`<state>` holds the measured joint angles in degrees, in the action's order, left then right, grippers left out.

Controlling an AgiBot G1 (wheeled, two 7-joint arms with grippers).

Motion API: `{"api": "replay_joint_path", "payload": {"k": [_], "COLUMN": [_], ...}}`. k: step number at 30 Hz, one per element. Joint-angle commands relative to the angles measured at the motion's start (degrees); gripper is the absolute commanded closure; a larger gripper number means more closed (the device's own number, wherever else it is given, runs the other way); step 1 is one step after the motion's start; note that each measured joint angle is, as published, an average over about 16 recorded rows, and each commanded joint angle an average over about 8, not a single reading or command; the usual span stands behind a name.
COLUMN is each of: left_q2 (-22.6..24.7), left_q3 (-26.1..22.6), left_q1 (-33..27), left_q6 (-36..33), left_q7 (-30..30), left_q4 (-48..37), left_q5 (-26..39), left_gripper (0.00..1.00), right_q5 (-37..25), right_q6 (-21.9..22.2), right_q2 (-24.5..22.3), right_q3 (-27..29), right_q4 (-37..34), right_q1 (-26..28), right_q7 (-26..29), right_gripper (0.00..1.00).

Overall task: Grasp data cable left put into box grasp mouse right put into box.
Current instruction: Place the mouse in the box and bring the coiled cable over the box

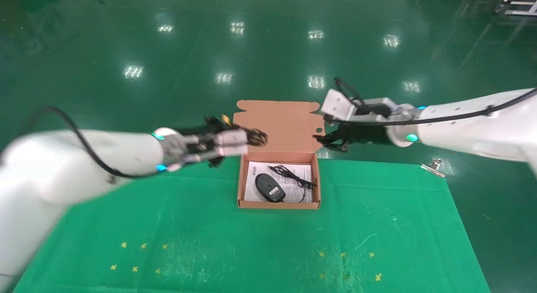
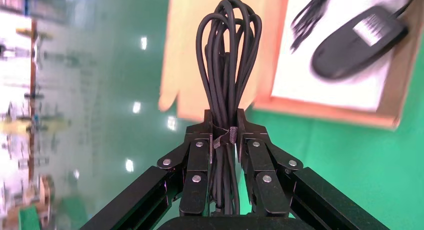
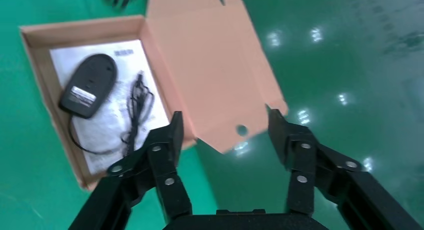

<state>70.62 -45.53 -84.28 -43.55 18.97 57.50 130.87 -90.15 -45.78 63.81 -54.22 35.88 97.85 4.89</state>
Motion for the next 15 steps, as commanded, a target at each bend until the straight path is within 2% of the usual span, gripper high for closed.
{"api": "replay_joint_path", "payload": {"k": [1,7,15], "left_q2": [2.2,6.9,8.0], "left_q3": [-0.7,-3.8,-12.9], "left_q1": [1.3,2.5,2.6], "left_q6": [2.9,9.3,15.3], "left_q7": [-2.0,-8.3,-13.1], "left_q4": [-1.7,-8.9,-11.6], "left_q5": [-0.1,-4.6,-13.9], "left_gripper": [1.00,1.00,1.00], "right_q5": [-0.6,-3.4,-8.1], "right_q6": [-0.2,-0.6,-0.7], "right_q2": [-2.0,-8.0,-14.8], "right_q3": [-0.2,-0.8,-1.4], "right_q4": [2.4,12.7,26.6], "right_q1": [0.4,0.1,-0.4], "right_q7": [1.3,9.1,20.3], "right_gripper": [0.00,0.00,0.00]}}
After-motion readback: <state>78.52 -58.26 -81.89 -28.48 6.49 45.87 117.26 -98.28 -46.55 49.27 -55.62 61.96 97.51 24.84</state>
